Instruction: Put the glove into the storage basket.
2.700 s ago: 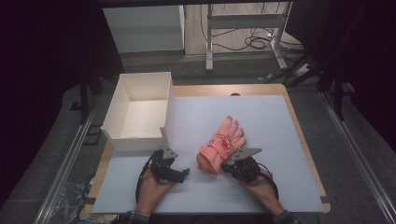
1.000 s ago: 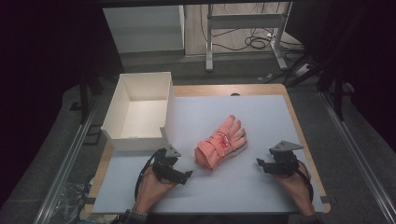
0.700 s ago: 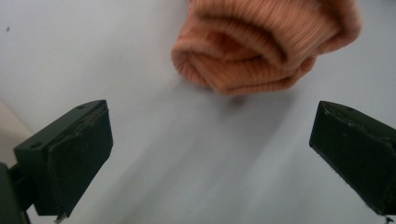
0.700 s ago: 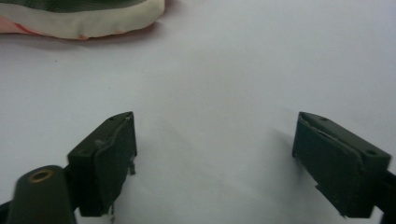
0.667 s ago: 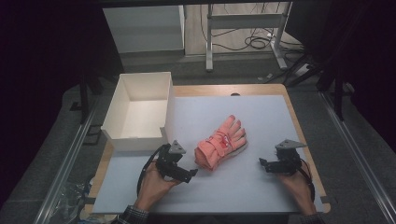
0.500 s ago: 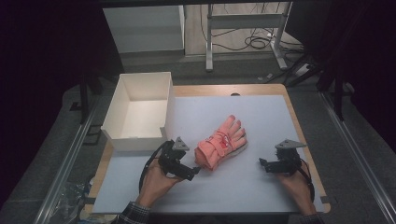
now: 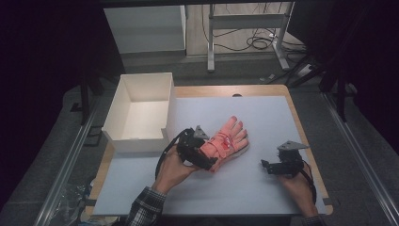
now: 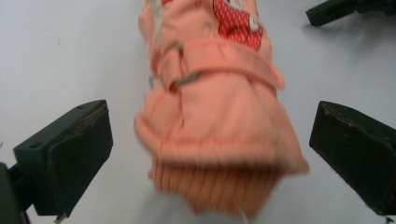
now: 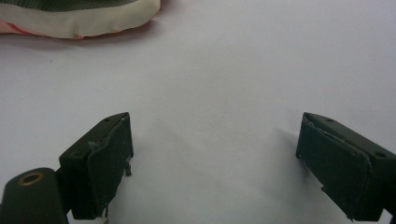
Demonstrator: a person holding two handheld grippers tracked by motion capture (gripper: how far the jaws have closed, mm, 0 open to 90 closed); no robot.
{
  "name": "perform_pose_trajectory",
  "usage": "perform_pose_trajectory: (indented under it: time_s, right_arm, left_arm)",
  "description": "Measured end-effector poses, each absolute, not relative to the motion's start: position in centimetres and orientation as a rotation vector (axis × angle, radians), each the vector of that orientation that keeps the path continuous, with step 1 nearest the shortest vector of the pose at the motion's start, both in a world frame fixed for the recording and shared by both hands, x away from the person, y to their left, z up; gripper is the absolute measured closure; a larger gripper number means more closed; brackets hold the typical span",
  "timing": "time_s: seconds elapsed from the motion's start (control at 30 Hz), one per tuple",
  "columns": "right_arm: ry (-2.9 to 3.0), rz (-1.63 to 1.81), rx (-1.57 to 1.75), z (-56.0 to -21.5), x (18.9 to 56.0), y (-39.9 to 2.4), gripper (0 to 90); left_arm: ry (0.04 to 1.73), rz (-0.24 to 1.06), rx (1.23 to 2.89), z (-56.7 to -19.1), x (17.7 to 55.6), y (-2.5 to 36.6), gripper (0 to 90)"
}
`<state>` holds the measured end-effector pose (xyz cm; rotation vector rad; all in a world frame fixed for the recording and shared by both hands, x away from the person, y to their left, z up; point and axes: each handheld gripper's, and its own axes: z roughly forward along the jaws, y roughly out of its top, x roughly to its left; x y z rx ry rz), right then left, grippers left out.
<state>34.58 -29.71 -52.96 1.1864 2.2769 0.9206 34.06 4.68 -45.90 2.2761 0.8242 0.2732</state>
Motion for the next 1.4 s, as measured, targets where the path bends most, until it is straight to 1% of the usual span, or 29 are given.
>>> perform_pose_trajectory:
  time_s: [0.2,0.43,0.67,0.83,0.9,0.97,1.17,1.23,1.33,1.4]
  right_arm:
    - [2.277,0.922,1.185,-53.0,34.6,-29.7,11.1]
    - [2.276,0.922,1.184,-53.0,34.6,-29.7,11.1]
    - [2.276,0.922,1.184,-53.0,34.6,-29.7,11.1]
    - [2.275,0.922,1.183,-53.0,34.6,-29.7,11.1]
    - [2.275,0.921,1.183,-53.0,34.6,-29.7,11.1]
    - [2.275,0.921,1.182,-53.0,34.6,-29.7,11.1]
    - [2.275,0.922,1.182,-53.0,34.6,-29.7,11.1]
    - [2.275,0.921,1.182,-53.0,34.6,-29.7,11.1]
    - [2.275,0.920,1.182,-53.0,34.5,-29.7,11.1]
    - [2.275,0.920,1.182,-53.0,34.5,-29.7,11.1]
  left_arm:
    - [0.809,0.279,2.292,-46.3,35.4,2.7,0.0]
    - [0.828,0.279,2.346,-48.1,37.0,0.5,0.0]
    - [0.851,0.269,2.379,-49.4,37.7,-0.1,0.0]
    - [0.844,0.270,2.449,-51.0,37.8,-0.6,0.0]
    - [0.844,0.269,2.448,-51.4,37.8,-0.7,1.7]
    - [0.843,0.265,2.458,-51.5,37.7,-0.7,3.6]
    - [0.843,0.242,2.500,-51.8,37.5,-1.1,13.7]
    - [0.843,0.232,2.501,-51.7,37.4,-1.2,19.4]
    - [0.838,0.230,2.502,-51.5,37.2,-1.2,31.8]
    - [0.839,0.231,2.503,-51.3,37.0,-1.3,38.4]
